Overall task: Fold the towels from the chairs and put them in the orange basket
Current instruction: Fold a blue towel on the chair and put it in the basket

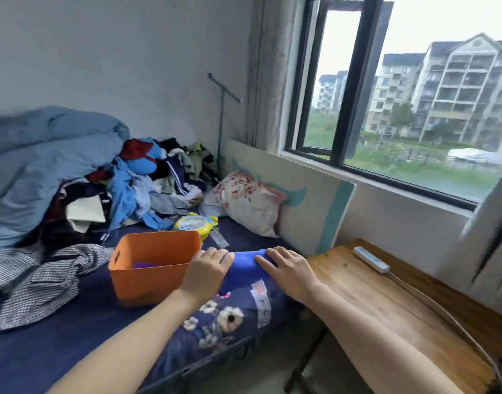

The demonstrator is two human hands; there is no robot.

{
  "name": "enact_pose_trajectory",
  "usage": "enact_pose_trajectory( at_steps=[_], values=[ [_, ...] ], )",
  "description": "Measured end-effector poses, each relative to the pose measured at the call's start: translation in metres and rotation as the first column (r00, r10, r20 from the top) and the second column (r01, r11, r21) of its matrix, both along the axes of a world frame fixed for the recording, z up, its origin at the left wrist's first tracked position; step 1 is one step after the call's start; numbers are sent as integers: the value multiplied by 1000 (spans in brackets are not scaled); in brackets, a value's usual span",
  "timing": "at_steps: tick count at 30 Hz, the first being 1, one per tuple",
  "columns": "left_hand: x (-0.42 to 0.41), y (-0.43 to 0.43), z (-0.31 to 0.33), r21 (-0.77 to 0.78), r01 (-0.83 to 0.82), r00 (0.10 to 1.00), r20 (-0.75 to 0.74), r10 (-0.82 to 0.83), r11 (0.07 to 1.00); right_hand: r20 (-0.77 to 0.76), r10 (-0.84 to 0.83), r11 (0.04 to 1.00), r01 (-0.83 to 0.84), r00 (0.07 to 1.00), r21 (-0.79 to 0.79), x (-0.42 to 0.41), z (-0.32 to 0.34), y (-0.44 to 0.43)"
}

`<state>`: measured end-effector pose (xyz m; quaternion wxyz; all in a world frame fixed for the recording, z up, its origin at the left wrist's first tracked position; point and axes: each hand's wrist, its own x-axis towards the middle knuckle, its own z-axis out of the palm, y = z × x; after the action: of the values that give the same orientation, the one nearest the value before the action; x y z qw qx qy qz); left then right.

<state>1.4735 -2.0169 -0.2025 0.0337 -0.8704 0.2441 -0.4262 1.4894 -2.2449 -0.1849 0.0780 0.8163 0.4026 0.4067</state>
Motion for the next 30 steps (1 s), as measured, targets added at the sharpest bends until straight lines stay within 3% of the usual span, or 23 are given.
enact_pose_trajectory(
  at_steps=[8,13,16,24,30],
  values=[
    [-42,161,-29,-77,-317,948,-43,314,945,-63,335,940,-338,940,-44,29,-15,182],
    [-40,200,-45,-63,-427,903,-85,421,902,-139,432,895,-442,891,-53,55,-44,233],
    [-18,210,-39,-14,-464,881,-111,459,886,-108,500,864,-504,859,-12,85,-45,247],
    [85,201,-8,96,-525,828,-170,534,846,-182,464,884,-466,867,36,191,-33,241],
    [140,191,-26,133,-496,828,-224,514,858,-282,431,894,-447,857,7,244,-49,228]
  ],
)
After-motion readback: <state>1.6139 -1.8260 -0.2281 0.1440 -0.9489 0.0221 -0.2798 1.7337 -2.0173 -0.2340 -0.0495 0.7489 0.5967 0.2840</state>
